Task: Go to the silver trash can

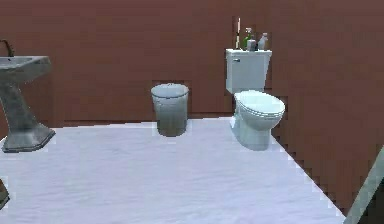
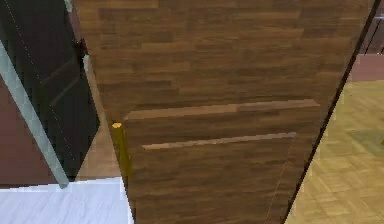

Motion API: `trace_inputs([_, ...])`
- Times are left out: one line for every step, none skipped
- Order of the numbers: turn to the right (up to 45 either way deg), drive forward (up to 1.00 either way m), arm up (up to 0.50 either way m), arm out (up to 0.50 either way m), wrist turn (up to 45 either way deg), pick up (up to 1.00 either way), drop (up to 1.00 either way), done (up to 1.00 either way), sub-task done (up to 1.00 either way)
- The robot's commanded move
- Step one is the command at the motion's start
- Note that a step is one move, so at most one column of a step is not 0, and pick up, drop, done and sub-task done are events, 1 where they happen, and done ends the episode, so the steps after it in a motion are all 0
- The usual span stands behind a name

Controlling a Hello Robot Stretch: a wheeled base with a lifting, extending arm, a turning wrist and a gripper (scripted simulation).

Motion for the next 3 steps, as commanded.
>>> trace_inputs([0.0, 0.35, 0.0, 0.0, 0.0, 0.0, 0.0, 0.0, 0.0])
trace_inputs([9.0, 0.0, 0.0, 0.0, 0.0, 0.0, 0.0, 0.0, 0.0])
trace_inputs([0.0, 1.0, 0.0, 0.0, 0.0, 0.0, 0.0, 0.0, 0.0])
